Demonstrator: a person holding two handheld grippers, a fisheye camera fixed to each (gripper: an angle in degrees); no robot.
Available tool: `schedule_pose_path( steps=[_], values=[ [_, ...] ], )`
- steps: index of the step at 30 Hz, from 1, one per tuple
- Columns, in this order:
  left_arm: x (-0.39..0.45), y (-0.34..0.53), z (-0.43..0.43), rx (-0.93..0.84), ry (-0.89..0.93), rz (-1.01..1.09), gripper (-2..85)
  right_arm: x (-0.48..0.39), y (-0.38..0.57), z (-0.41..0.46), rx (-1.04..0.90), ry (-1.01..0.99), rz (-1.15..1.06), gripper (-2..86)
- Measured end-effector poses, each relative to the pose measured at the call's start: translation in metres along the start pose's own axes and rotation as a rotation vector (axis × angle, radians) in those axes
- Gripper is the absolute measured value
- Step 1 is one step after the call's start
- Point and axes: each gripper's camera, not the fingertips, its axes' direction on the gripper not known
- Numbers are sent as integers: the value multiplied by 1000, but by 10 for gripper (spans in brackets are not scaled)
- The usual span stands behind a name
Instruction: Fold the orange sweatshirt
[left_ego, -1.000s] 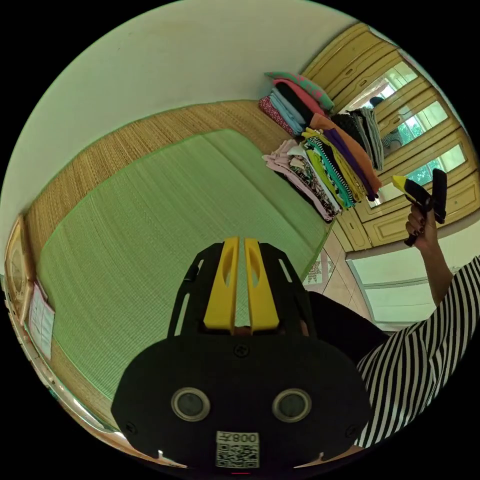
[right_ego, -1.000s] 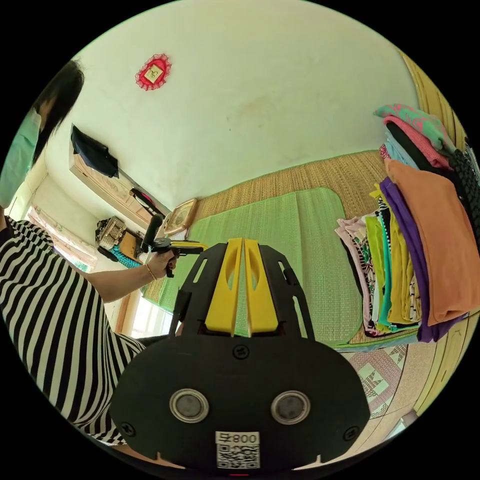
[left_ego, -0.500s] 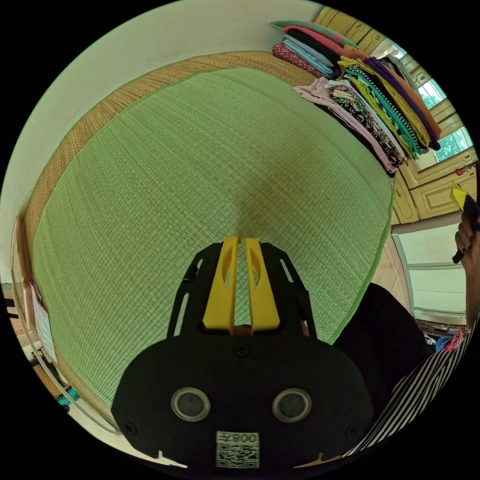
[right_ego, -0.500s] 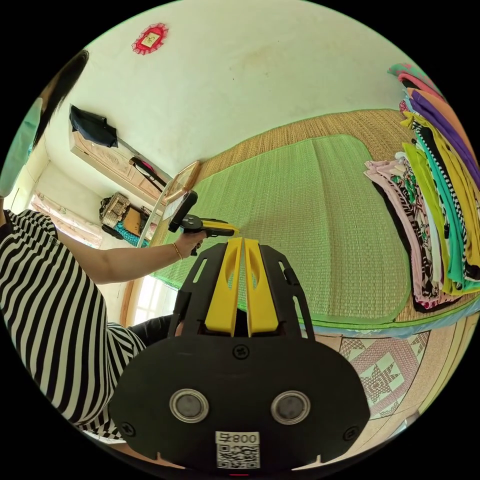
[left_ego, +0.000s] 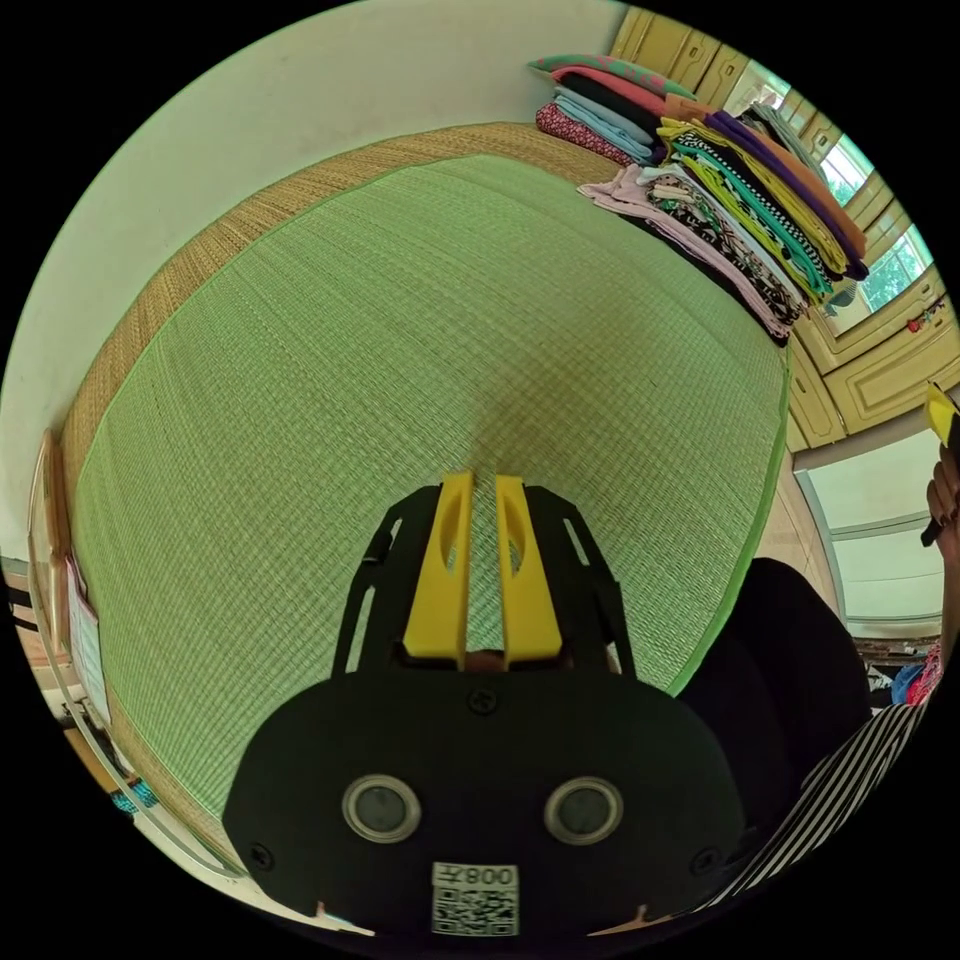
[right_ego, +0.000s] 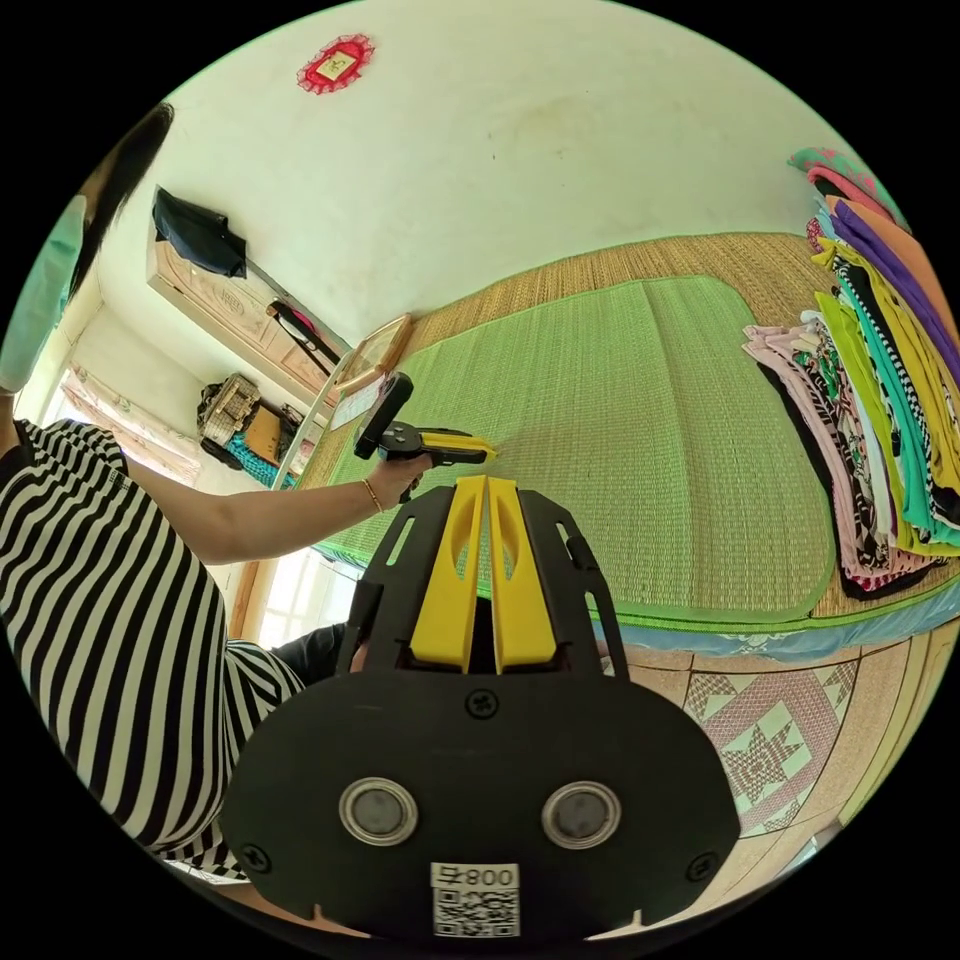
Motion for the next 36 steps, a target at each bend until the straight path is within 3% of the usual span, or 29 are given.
schedule_pose_path(
  steps=[6,16,28,36],
  values=[
    [-10,21,15,3,34,-21,13,-8,1,5,-8,-16,-23,0],
    [-23,65,29,26,61,-87,51,-2,13,14,-26,-61,-18,0],
    [-2,88,53,-13,-16,-3,4,10,34,13,-36,-85,11,1],
    [4,121,46,31,152,-84,1,18,58,-12,7,-63,31,1]
  ],
)
